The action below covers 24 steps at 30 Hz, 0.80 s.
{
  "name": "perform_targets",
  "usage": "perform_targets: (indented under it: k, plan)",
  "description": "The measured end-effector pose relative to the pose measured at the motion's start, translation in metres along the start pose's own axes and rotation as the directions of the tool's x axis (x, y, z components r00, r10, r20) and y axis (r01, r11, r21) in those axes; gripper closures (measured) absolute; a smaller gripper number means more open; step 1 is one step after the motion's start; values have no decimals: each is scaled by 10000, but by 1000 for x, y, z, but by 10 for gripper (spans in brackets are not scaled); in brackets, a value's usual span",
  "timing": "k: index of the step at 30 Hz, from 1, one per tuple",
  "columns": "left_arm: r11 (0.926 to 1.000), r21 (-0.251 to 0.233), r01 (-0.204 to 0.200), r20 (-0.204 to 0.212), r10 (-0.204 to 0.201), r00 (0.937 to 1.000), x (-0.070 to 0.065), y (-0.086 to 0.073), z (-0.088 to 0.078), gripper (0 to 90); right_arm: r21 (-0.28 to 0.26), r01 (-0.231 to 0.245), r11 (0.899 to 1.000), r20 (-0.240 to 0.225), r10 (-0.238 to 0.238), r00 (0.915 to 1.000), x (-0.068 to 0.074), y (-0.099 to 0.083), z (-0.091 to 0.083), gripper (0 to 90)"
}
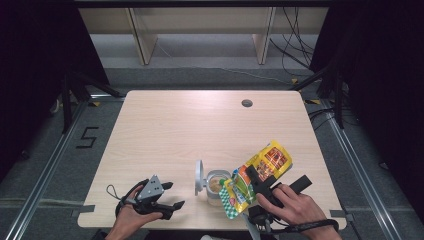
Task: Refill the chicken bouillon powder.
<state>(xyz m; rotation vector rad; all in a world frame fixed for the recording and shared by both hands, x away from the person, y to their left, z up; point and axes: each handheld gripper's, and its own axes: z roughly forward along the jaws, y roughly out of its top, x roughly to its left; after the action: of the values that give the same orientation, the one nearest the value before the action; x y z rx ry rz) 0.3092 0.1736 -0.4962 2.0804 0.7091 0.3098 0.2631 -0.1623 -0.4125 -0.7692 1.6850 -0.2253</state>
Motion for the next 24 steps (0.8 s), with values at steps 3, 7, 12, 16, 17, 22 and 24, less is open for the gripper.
perform_targets:
  k: [3,7,12,16,17,22,24]
  plan:
    - [10000,-22,-21,70,21,10000,0,0,0,248,32,-12,10000,110,12,9999,1,0,0,612]
    - [10000,2,-6,4,6,10000,0,0,0,248,3,-4,10000,-1,4,10000,0,0,0,613]
    - [10000,17,-11,36,11,10000,0,0,0,249,53,71,10000,123,-72,9999,0,-2,0,613]
    - [10000,-70,-10,25,10,10000,0,0,0,249,83,68,9999,166,-70,9998,0,-1,0,613]
    - [10000,-72,-5,19,5,10000,0,0,0,249,101,93,9999,160,-95,9998,0,-1,0,613]
    - [10000,-47,52,11,-52,10000,0,0,1,248,25,89,10000,27,-89,10000,-1,-1,0,614]
    - [10000,-23,38,42,-38,10000,0,0,1,248,64,66,10000,151,-67,9999,0,-1,-1,617]
